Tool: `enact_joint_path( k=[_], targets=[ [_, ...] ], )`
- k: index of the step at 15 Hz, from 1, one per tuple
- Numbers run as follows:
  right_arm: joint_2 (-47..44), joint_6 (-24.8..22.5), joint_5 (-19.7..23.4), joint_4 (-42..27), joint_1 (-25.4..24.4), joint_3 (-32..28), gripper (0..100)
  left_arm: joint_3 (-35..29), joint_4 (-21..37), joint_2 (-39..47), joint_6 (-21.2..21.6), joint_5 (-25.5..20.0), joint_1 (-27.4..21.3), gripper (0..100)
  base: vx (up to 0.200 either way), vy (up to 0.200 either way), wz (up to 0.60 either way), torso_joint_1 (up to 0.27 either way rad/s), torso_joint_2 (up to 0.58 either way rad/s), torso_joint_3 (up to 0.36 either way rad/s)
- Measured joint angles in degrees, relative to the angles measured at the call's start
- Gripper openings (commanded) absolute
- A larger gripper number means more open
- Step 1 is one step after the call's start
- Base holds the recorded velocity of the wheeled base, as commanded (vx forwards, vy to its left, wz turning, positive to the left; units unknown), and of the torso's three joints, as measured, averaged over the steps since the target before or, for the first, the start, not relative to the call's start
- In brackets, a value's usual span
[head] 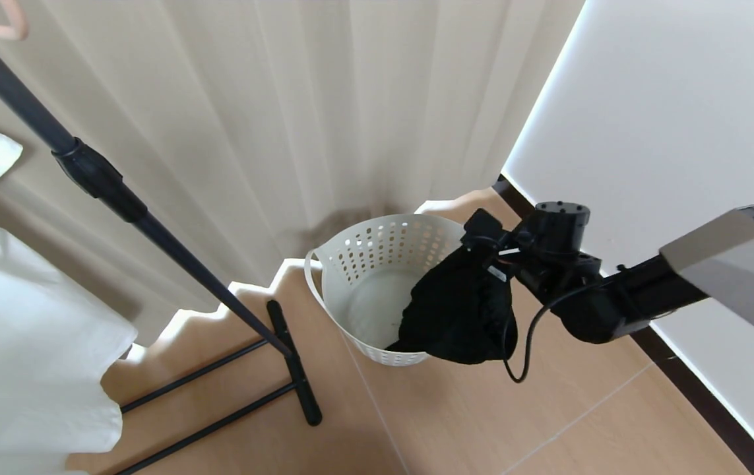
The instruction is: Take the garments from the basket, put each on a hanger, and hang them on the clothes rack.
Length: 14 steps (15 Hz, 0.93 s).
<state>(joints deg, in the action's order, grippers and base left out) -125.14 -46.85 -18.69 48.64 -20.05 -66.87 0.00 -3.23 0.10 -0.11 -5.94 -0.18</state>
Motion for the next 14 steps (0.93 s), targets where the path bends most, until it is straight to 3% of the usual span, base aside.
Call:
enact_joint_path(
  k=[3,7,10,14],
  targets=[
    [15.3,11.2,0.0,-2.4,-3.9,8.8,0,0.0,0.0,0.0,-0.2,0.1,0.0,100,0.0,0.0,0.0,0.0,0.0,0.0],
    [34.7,27.7,0.1,-4.7,-12.8,21.3,0,0.0,0.0,0.0,-0.2,0.1,0.0,100,0.0,0.0,0.0,0.0,0.0,0.0],
    [44.0,34.6,0.6,-4.9,-15.6,29.4,0,0.0,0.0,0.0,-0.1,0.1,0.0,100,0.0,0.0,0.0,0.0,0.0,0.0],
    [47.9,35.8,1.0,-4.9,-16.0,31.8,0,0.0,0.0,0.0,-0.2,0.1,0.0,100,0.0,0.0,0.0,0.002,0.0,0.025]
  ],
)
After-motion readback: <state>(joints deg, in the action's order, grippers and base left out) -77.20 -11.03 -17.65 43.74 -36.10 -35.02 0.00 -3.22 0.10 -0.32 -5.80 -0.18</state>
